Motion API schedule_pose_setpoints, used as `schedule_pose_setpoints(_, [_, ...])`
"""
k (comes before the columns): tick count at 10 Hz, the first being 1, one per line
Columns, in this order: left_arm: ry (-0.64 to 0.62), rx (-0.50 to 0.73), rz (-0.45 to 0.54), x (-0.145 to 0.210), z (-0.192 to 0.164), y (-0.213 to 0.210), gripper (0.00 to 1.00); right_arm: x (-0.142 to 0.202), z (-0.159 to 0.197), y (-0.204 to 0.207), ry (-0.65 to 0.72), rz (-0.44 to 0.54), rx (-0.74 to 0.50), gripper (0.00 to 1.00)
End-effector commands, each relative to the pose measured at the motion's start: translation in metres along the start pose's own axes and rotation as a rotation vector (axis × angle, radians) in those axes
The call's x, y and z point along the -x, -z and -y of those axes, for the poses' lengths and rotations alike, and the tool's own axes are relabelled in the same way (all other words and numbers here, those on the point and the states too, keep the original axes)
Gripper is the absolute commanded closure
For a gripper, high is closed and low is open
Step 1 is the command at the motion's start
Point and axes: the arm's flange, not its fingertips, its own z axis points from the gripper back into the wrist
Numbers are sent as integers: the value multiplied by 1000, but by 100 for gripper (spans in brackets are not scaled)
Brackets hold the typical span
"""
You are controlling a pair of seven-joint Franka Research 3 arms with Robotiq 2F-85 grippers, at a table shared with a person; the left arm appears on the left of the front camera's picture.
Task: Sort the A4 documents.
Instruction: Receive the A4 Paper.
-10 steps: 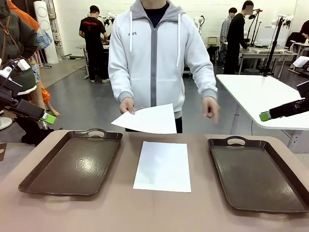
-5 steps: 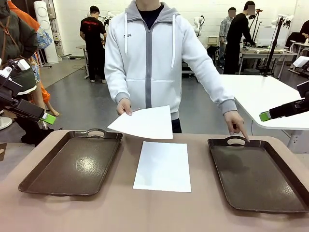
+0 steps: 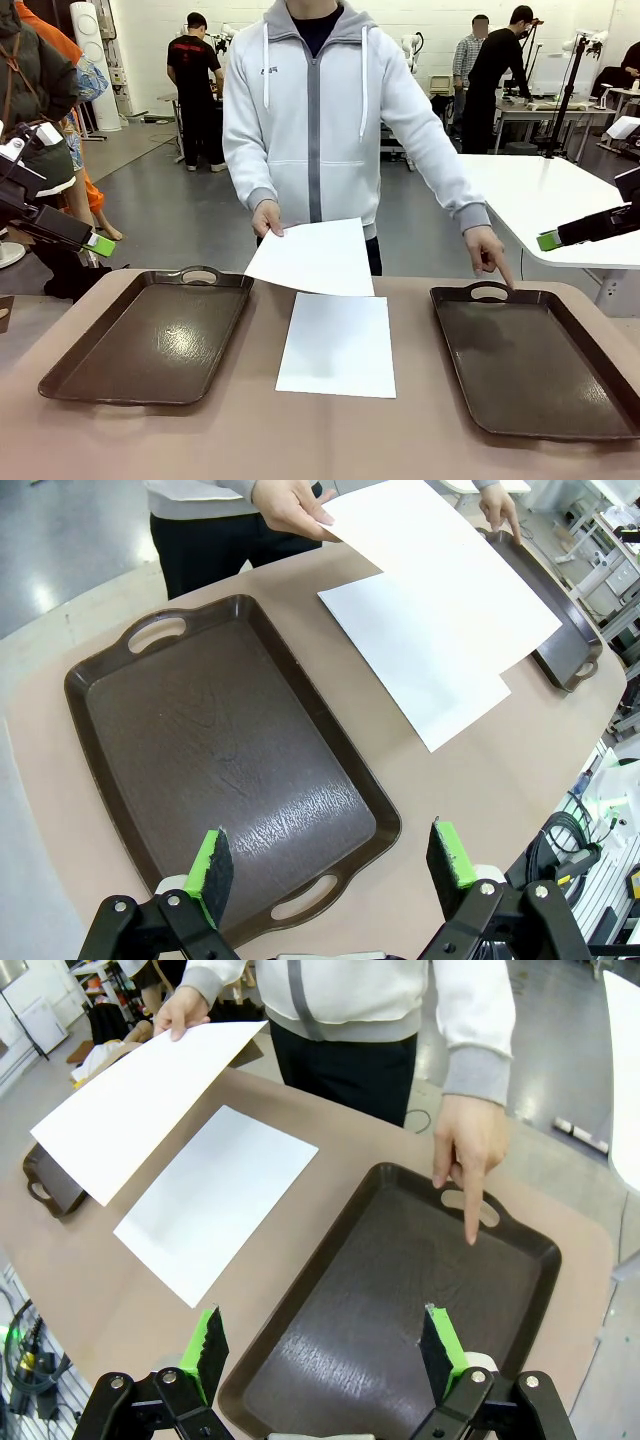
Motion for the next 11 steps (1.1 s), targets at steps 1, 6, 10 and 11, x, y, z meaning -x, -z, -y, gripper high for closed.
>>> schedule_pose_setpoints(1, [-1,8,2,0,0,1,0,0,0,0,2,3,-5,0])
schedule_pose_setpoints(6, [-1,8,2,0,0,1,0,0,0,0,2,3,-5,0])
schedule_pose_setpoints(10, [-1,8,2,0,0,1,0,-8,14,43,219,-36,-197,0])
schedule_pose_setpoints(11, [-1,8,2,0,0,1,0,-11,17,65,312,-52,-303,0])
